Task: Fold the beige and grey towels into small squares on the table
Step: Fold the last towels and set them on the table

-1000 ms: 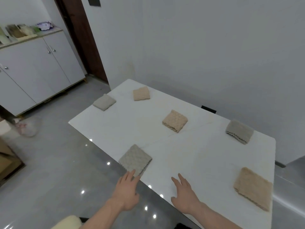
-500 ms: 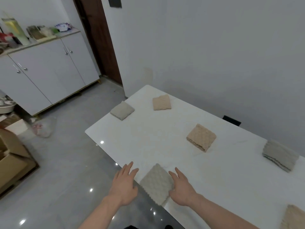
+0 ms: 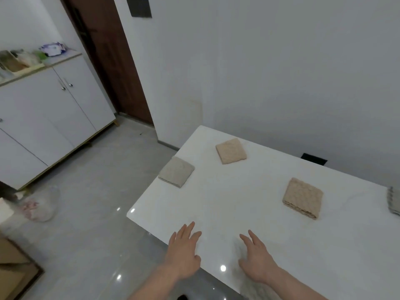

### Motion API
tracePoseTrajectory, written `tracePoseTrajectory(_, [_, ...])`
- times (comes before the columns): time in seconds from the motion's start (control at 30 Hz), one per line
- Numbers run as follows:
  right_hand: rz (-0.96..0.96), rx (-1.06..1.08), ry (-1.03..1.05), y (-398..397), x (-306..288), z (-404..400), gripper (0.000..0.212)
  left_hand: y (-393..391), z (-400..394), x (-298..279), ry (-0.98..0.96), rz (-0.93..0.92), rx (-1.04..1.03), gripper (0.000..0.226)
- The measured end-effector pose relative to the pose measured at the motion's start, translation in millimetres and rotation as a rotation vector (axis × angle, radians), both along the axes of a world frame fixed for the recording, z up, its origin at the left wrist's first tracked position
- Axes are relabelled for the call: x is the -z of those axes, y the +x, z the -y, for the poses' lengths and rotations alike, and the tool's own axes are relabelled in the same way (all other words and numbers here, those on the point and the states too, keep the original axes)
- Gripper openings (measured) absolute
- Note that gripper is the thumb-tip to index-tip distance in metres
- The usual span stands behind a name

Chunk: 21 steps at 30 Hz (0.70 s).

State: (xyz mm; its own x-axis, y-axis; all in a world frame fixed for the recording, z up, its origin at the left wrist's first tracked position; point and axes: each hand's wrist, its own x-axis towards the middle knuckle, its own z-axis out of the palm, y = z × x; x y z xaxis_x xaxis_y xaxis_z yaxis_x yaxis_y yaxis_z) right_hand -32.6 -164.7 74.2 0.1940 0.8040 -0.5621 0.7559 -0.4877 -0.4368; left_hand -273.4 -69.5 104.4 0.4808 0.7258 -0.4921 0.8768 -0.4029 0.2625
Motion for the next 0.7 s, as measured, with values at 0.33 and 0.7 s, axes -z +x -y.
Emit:
tracePoseTrajectory(0.33, [0.063, 0.139, 0.059, -23, -20, -11, 0.079, -9, -77, -13, 0.0, 0.056, 0.141, 0.075])
tracePoseTrajectory(0.7, [0.02, 0.166, 0.07, -40, -17, -61, 0.075, -23, -128, -16, -0.004, 0.069, 0.185, 0.074])
